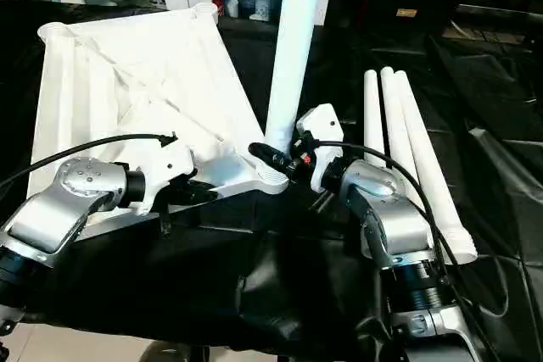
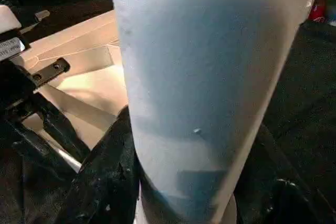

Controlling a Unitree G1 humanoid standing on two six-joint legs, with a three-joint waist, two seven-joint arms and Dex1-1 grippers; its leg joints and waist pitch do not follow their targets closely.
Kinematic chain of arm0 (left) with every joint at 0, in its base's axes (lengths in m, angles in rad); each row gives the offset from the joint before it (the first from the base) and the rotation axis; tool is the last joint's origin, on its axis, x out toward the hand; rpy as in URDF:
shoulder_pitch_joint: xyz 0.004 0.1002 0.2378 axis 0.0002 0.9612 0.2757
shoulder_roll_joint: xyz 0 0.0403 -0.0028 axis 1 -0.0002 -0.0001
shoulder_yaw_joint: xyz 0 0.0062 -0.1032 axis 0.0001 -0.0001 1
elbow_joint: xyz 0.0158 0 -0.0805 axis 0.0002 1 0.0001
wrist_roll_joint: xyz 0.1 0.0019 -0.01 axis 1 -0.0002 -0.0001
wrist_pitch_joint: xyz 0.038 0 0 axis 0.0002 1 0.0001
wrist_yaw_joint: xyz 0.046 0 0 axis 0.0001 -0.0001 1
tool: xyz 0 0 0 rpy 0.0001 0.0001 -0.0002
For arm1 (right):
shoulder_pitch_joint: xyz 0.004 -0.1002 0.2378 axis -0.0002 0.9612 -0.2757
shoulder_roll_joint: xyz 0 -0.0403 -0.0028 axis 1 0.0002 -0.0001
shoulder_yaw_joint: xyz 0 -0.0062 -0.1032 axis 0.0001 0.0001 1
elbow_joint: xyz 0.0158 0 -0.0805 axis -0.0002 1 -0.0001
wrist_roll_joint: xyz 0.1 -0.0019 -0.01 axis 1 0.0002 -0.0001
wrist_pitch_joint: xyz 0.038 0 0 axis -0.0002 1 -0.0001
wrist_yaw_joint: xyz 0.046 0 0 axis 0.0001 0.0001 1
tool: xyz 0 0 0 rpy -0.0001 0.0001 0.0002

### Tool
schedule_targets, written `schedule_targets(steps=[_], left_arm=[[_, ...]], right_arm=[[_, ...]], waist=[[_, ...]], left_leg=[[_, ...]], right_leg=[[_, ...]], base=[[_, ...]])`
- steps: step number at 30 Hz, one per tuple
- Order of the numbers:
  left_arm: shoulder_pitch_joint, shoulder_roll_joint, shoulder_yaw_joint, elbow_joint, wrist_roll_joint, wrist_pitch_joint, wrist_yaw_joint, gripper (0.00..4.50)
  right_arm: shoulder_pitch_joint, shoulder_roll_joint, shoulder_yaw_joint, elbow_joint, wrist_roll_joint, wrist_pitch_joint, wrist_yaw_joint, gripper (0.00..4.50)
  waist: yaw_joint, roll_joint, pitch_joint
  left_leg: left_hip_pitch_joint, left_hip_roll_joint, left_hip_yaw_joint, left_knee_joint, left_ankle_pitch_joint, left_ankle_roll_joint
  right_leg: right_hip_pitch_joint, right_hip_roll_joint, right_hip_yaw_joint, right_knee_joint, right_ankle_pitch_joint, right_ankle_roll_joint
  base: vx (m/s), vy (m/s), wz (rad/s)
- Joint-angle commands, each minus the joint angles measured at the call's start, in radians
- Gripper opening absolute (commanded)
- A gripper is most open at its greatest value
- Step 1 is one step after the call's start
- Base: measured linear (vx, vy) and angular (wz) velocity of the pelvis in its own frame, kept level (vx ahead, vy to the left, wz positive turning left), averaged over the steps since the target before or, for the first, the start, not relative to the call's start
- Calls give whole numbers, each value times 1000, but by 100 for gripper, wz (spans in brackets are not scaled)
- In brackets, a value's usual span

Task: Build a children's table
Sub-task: Insert table leg to table base

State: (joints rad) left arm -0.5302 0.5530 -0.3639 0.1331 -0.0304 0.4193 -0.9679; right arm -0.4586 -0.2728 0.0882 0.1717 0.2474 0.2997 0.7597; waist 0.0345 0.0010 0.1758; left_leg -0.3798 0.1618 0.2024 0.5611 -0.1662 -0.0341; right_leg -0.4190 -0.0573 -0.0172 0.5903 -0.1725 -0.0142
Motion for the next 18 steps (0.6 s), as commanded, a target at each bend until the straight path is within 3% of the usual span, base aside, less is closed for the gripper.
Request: schedule_targets(steps=[1,7,8,15,18], left_arm=[[-15,8,-10,26,36,3,32,91],[-17,12,-15,33,42,2,21,103],[-16,10,-10,33,43,3,23,72],[-14,-13,27,37,13,10,29,27],[-13,-10,23,35,15,11,22,12]], right_arm=[[68,5,52,83,-10,97,4,186],[64,7,46,75,-7,101,0,186],[64,8,46,74,-7,101,0,186],[64,8,46,74,-10,104,2,186],[62,8,46,76,-11,104,3,186]], waist=[[1,14,-56],[1,13,-53],[1,12,-52],[0,11,-48],[-1,12,-48]], left_leg=[[27,69,-42,-83,-337,-14],[26,68,-41,-83,-341,-11],[29,68,-41,-83,-351,-13],[29,69,-44,-87,-365,-14],[27,70,-45,-90,-355,-13]], right_leg=[[19,-88,50,-91,-466,-168],[20,-88,50,-93,-473,-173],[18,-88,50,-96,-492,-168],[15,-91,50,-102,-549,-145],[17,-89,49,-101,-521,-148]], base=[[0,0,0],[0,0,0],[0,0,0],[0,0,0],[0,0,0]])
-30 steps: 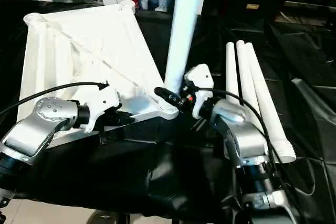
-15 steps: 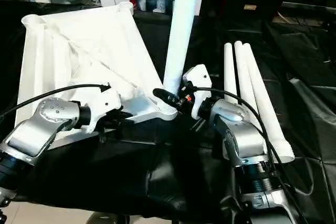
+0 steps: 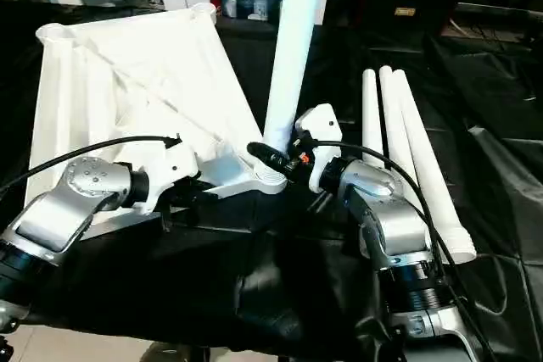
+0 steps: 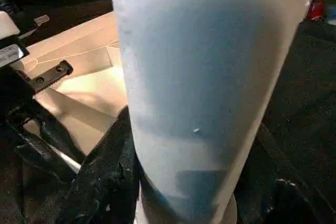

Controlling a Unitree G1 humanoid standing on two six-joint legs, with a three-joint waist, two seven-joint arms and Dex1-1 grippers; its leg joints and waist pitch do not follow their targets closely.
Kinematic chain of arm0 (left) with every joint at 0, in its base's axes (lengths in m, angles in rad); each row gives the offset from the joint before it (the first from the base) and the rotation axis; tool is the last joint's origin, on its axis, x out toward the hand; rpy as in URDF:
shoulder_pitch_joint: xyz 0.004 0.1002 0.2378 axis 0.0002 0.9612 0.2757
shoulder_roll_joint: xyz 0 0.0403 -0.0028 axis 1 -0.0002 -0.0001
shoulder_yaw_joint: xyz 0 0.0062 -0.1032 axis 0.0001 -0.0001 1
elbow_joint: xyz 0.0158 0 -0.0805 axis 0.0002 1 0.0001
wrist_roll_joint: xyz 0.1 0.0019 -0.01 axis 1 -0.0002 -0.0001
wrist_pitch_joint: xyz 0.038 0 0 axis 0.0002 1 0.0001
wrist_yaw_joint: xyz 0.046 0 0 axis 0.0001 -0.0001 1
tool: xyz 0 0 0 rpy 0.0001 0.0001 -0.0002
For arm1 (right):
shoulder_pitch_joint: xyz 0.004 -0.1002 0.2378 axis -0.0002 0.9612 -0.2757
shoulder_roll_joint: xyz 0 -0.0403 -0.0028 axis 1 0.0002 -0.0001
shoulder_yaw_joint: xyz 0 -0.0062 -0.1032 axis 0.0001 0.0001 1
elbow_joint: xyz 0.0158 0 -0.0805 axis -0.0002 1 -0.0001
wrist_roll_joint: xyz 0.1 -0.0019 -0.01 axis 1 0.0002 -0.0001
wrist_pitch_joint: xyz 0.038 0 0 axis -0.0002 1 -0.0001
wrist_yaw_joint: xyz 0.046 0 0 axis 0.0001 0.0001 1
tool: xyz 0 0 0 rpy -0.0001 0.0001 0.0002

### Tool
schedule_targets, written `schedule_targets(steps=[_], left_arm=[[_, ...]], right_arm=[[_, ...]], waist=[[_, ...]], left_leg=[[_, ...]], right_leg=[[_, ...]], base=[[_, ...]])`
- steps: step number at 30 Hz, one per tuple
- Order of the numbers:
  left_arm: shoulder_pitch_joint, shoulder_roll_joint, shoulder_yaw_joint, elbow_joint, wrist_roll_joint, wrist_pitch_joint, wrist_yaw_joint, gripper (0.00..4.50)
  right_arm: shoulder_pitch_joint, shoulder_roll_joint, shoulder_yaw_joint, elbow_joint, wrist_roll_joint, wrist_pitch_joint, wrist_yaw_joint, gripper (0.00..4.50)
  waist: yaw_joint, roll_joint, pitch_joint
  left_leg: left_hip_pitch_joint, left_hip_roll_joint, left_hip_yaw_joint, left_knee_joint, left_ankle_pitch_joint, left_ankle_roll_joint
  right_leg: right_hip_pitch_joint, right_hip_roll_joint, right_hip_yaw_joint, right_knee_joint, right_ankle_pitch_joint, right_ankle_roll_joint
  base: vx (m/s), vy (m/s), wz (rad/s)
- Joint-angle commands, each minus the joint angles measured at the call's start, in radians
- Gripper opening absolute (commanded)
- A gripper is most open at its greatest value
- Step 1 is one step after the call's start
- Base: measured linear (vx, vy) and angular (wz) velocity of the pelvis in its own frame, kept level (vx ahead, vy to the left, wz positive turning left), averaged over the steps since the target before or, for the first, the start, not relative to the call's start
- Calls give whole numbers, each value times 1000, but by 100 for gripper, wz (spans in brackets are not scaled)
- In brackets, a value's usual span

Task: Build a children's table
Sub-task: Insert table leg to table base

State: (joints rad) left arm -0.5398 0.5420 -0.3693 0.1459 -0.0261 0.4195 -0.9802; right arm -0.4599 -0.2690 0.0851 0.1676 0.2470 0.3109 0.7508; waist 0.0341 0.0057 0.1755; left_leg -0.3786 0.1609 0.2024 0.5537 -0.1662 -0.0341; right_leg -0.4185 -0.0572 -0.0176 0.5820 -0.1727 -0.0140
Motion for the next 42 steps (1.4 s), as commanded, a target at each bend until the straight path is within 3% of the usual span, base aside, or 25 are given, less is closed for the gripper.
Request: schedule_targets(steps=[1,11,18,27,35,42], left_arm=[[-1,2,27,23,12,9,34,4],[5,17,21,25,13,-3,12,0],[16,22,38,9,-22,-48,-30,0],[26,59,26,-2,-37,-70,-108,0],[27,79,16,-1,-36,-94,-139,0],[35,72,12,-14,-38,-88,-138,0]], right_arm=[[63,4,49,81,-11,93,12,186],[65,-37,89,70,-8,106,98,186],[70,-95,118,69,-3,103,204,186],[56,-125,150,86,-25,103,249,186],[1,-108,153,132,-51,68,233,186],[-29,-82,145,125,-33,93,219,186]], waist=[[0,8,-48],[1,6,-50],[3,4,-59],[-1,7,-67],[-5,7,-65],[-7,3,-66]], left_leg=[[27,71,-45,-83,-357,-13],[29,71,-41,-82,-342,-4],[24,70,-32,-73,-241,37],[21,69,-29,-66,-173,66],[22,71,-29,-67,-196,54],[22,69,-28,-66,-187,48]], right_leg=[[16,-89,49,-92,-519,-149],[16,-90,51,-94,-502,-152],[29,-86,50,-78,-335,-208],[38,-83,45,-63,-217,-250],[39,-84,45,-64,-230,-262],[41,-84,46,-61,-222,-260]], base=[[0,0,0],[0,0,0],[0,0,0],[0,0,0],[0,0,0],[0,0,0]])
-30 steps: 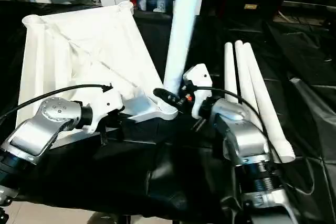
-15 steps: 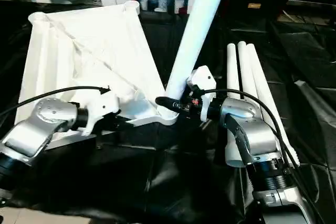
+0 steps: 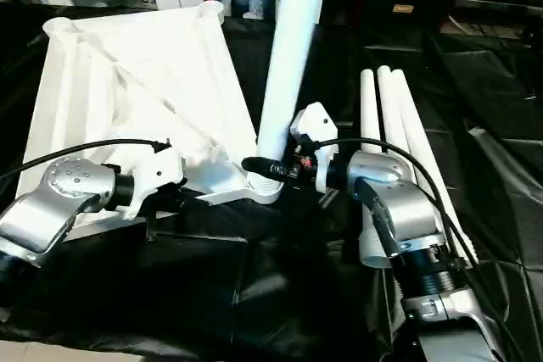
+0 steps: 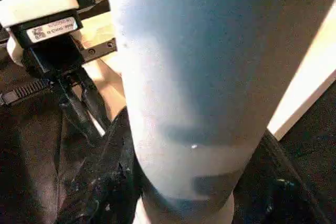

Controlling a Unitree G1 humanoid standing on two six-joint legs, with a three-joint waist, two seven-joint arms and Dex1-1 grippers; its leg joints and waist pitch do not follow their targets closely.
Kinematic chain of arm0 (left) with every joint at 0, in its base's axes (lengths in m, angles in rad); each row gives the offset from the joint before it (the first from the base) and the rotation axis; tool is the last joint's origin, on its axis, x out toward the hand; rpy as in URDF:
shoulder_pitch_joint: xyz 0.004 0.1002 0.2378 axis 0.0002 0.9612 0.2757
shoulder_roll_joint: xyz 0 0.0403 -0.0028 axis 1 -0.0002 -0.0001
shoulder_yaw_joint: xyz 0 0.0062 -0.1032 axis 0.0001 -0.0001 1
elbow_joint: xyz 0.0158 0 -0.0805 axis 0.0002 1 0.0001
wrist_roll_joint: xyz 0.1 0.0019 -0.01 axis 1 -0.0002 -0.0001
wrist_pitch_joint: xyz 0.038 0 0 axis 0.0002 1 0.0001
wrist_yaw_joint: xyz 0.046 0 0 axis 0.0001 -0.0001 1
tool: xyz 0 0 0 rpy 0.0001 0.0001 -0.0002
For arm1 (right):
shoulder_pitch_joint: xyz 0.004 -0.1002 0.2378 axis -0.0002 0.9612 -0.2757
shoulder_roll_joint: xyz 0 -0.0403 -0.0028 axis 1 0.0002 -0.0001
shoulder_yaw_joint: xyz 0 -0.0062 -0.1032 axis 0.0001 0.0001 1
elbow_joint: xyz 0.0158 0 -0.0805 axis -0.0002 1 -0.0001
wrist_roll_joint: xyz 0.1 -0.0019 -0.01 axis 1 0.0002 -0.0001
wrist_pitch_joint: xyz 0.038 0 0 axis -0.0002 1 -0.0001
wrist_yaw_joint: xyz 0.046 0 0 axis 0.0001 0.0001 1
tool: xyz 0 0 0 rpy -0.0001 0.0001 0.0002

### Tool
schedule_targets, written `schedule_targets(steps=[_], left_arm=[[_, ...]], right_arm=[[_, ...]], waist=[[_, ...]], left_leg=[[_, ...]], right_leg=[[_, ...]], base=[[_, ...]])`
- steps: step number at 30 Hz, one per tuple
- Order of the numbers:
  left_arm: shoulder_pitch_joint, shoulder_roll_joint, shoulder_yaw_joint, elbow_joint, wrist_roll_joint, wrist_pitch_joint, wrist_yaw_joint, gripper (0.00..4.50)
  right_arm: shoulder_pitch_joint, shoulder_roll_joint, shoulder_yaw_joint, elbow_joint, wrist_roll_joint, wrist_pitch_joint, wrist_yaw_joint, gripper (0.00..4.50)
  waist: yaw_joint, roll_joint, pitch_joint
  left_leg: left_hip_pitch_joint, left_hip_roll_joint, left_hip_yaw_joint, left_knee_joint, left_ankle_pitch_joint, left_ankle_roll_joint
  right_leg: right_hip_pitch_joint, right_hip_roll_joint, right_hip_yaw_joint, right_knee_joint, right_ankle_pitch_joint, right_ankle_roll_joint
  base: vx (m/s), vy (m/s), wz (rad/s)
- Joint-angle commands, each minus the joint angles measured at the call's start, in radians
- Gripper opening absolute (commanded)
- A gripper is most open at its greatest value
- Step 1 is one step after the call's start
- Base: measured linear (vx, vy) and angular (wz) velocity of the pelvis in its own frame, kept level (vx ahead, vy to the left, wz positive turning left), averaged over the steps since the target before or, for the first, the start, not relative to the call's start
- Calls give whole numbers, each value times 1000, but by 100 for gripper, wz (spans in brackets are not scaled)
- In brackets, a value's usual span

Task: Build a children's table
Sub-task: Insert table leg to table base, then rotate leg to tighten

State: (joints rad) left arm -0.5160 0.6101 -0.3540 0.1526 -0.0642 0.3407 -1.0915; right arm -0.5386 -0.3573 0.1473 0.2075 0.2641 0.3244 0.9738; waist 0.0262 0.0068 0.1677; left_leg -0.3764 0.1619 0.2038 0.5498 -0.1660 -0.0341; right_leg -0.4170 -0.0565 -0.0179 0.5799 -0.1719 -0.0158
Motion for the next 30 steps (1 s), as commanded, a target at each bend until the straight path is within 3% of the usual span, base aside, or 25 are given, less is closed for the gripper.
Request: schedule_targets(steps=[1,9,18,27,30], left_arm=[[11,4,-4,-21,0,-10,-27,0],[12,6,-9,-16,4,-17,-28,0],[17,7,-6,-20,8,-18,-24,0],[19,8,-1,-7,14,-23,-16,0],[23,-12,20,9,15,7,34,0]], right_arm=[[50,7,83,85,-50,79,-4,186],[57,-25,146,105,-98,68,44,186],[80,-19,159,106,-105,61,37,186],[109,1,126,141,-111,35,-17,186],[121,50,65,202,-107,20,-129,186]], waist=[[1,3,-58],[2,1,-58],[2,1,-58],[3,1,-59],[1,3,-54]], left_leg=[[20,69,-30,-63,-191,47],[23,69,-28,-62,-187,48],[25,70,-30,-64,-208,39],[27,71,-30,-65,-227,30],[29,71,-33,-71,-289,8]], right_leg=[[39,-84,46,-60,-228,-257],[38,-83,47,-58,-215,-259],[38,-83,47,-61,-237,-256],[37,-84,48,-64,-259,-251],[32,-88,50,-73,-354,-233]], base=[[0,0,0],[0,0,0],[0,0,0],[0,0,0],[0,0,0]])
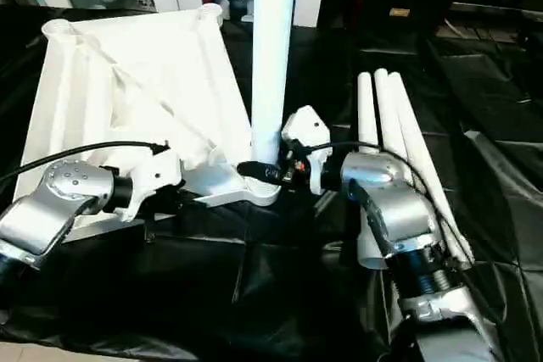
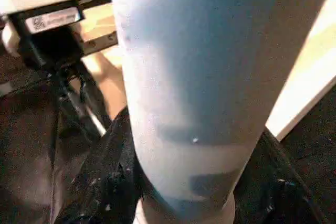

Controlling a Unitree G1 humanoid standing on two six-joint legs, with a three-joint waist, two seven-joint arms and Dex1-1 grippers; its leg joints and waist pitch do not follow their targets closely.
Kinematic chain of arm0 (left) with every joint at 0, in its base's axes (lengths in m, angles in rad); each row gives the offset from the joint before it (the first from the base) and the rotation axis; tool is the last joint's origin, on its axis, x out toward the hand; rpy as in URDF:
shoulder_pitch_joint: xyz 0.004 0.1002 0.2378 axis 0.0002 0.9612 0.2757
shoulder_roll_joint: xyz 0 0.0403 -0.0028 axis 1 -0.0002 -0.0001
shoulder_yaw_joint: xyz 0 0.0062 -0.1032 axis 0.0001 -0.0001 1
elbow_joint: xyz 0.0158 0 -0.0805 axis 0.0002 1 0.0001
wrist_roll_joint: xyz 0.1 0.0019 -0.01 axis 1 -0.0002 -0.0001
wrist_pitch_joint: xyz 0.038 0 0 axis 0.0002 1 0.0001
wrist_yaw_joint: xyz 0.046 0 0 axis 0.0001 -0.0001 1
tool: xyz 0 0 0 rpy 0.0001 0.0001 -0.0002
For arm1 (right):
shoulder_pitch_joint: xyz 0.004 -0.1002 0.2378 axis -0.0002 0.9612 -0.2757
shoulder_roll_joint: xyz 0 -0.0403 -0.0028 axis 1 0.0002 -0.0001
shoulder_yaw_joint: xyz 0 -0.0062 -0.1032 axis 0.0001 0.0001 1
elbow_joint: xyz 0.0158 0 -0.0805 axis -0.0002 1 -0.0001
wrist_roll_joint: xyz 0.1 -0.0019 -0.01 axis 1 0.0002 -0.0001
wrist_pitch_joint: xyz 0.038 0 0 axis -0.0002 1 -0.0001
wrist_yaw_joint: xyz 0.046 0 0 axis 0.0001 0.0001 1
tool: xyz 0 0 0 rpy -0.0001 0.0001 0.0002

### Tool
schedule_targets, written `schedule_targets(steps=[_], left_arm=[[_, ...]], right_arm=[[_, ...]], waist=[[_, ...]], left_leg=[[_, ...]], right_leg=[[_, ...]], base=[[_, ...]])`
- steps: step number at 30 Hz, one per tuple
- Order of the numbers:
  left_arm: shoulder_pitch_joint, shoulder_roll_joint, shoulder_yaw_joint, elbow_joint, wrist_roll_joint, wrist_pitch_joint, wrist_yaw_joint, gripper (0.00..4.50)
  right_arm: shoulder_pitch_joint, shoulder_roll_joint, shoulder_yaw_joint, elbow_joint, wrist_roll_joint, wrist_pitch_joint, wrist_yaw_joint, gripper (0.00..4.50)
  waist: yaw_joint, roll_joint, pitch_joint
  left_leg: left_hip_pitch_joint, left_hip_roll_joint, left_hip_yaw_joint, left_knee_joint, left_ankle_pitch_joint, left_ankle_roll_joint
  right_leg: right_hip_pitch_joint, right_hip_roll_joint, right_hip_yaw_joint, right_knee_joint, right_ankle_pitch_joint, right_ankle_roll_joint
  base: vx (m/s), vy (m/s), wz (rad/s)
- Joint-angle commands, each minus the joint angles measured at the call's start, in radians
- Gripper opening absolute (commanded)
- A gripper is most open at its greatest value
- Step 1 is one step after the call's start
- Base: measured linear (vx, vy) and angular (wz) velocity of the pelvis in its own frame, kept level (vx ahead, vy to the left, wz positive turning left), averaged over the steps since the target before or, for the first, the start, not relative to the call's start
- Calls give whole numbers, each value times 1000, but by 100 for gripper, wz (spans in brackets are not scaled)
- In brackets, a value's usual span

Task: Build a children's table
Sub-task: Rotate leg to tighten

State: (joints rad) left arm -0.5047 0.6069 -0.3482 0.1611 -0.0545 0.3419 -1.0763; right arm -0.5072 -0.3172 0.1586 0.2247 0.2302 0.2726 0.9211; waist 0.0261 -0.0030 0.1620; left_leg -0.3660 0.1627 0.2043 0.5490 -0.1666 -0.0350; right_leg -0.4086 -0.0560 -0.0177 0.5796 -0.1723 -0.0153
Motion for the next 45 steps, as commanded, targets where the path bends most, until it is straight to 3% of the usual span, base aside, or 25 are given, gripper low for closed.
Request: schedule_targets(steps=[1,5,6,9,11,12,14,15,16,17,18,19,20,21,22,23,24,25,26,27,29,30,34,39,45], left_arm=[[11,-16,20,7,9,17,40,0],[17,-49,35,6,23,60,117,0],[27,-78,42,-8,27,102,166,0],[50,-167,56,-47,40,213,291,0],[53,-216,58,-52,51,259,351,0],[48,-246,54,-43,61,277,383,0],[44,-264,50,-36,68,286,403,0],[25,-315,47,-12,77,304,447,0],[0,-368,44,14,86,323,491,0],[-11,-389,43,27,89,330,509,0],[-46,-441,42,64,99,334,551,0],[-59,-458,44,77,100,334,564,0],[-62,-462,45,80,100,335,567,0],[-85,-489,49,102,103,337,589,0],[-93,-491,51,111,106,338,596,0],[-97,-492,52,115,109,339,601,0],[-99,-483,53,117,112,335,601,0],[-99,-478,55,116,117,335,602,0],[-95,-466,55,112,121,330,595,0],[-89,-445,57,113,135,316,586,0],[-88,-434,60,119,143,308,586,0],[-92,-431,64,127,146,308,587,0],[-103,-420,76,139,152,310,587,0],[-104,-411,68,137,142,289,568,0],[-86,-391,52,112,126,270,526,0]], right_arm=[[92,22,38,202,-75,67,-111,186],[102,59,1,230,-74,66,-200,186],[107,82,-13,237,-73,68,-245,186],[99,139,-37,269,-81,62,-357,186],[86,167,-42,290,-86,57,-401,186],[75,187,-43,306,-92,52,-423,186],[68,199,-44,317,-96,50,-437,186],[44,228,-41,350,-101,43,-468,186],[17,257,-36,387,-107,36,-500,186],[5,269,-35,402,-109,33,-513,186],[-27,297,-42,443,-114,25,-555,186],[-38,307,-48,455,-113,25,-567,186],[-40,309,-49,458,-113,25,-570,186],[-61,328,-64,480,-107,30,-593,186],[-70,333,-68,488,-105,30,-598,186],[-75,336,-71,494,-105,29,-601,186],[-80,338,-71,497,-105,29,-602,186],[-85,341,-73,501,-107,27,-605,186],[-89,344,-80,502,-103,26,-606,186],[-100,349,-93,515,-103,22,-609,186],[-105,350,-98,522,-104,17,-608,186],[-110,353,-105,530,-108,13,-607,186],[-125,360,-118,554,-113,0,-605,186],[-133,357,-118,561,-114,-4,-595,186],[-159,343,-123,579,-136,-13,-578,186]], waist=[[0,11,-42],[-3,11,-35],[-5,10,-30],[-14,10,-22],[-22,11,-18],[-28,21,-17],[-39,28,-12],[-42,23,-9],[-47,31,-1],[-34,53,5],[69,49,1],[89,39,-6],[34,-35,-25],[16,-45,-12],[27,-20,-9],[35,-22,-15],[20,-6,-28],[17,13,-34],[-6,11,-33],[-15,12,-23],[-26,5,-21],[-27,2,-25],[-19,-4,-24],[-17,-5,-19],[-17,-3,-25]], left_leg=[[18,69,-39,-75,-333,-6],[28,69,-51,-82,-434,-39],[35,66,-58,-83,-492,-49],[40,61,-72,-86,-577,-62],[43,58,-82,-90,-623,-60],[54,58,-85,-91,-669,-62],[56,61,-93,-105,-748,-65],[56,62,-94,-111,-776,-66],[61,67,-91,-134,-859,-73],[5,88,-64,-215,-962,-77],[-96,117,-1,-271,-955,-44],[-58,93,61,-258,-835,-62],[159,21,-1,57,-443,-86],[105,-27,-70,92,-185,7],[-25,-39,-141,95,-31,28],[-26,-1,-136,-8,-66,-22],[42,25,-120,-54,-166,-14],[63,39,-116,-65,-227,-14],[53,46,-108,-82,-356,-3],[37,50,-105,-94,-436,-9],[23,47,-114,-100,-509,-36],[29,46,-110,-97,-510,-35],[27,46,-96,-101,-394,11],[23,49,-94,-106,-381,12],[17,54,-80,-103,-309,25]], right_leg=[[22,-89,47,-80,-437,-214],[12,-93,46,-95,-625,-152],[4,-95,44,-107,-733,-109],[-2,-94,33,-118,-801,-68],[0,-90,23,-121,-781,-57],[-3,-86,14,-122,-736,-64],[6,-76,-9,-122,-666,-63],[6,-72,-15,-120,-652,-59],[9,-51,-42,-115,-617,-52],[65,-9,-77,0,-460,-65],[131,-15,-41,178,-278,-47],[88,-7,-10,175,-354,-55],[-104,-144,67,-125,-995,-29],[-80,-138,88,-168,-1143,-30],[72,-189,126,-142,-1038,-55],[85,-121,73,-76,-742,-63],[31,-58,47,-46,-401,-108],[28,-51,48,-40,-291,-145],[40,-59,46,-45,-274,-187],[43,-70,42,-59,-363,-187],[48,-83,38,-73,-504,-148],[39,-90,44,-84,-544,-125],[36,-98,53,-99,-564,-105],[33,-98,50,-103,-593,-99],[32,-93,49,-91,-438,-142]], base=[[0,0,0],[-15,4,-3],[-64,24,-12],[-63,34,-13],[-57,50,-13],[-56,60,-6],[-57,57,-6],[-63,46,-3],[-63,46,-3],[-114,28,8],[-92,-50,32],[-92,-50,32],[31,-148,27],[103,-20,-26],[103,-20,-26],[36,90,-17],[-98,6,29],[-98,6,29],[-93,-4,19],[0,0,0],[0,0,0],[0,0,0],[0,0,0],[0,0,0],[0,0,0]])
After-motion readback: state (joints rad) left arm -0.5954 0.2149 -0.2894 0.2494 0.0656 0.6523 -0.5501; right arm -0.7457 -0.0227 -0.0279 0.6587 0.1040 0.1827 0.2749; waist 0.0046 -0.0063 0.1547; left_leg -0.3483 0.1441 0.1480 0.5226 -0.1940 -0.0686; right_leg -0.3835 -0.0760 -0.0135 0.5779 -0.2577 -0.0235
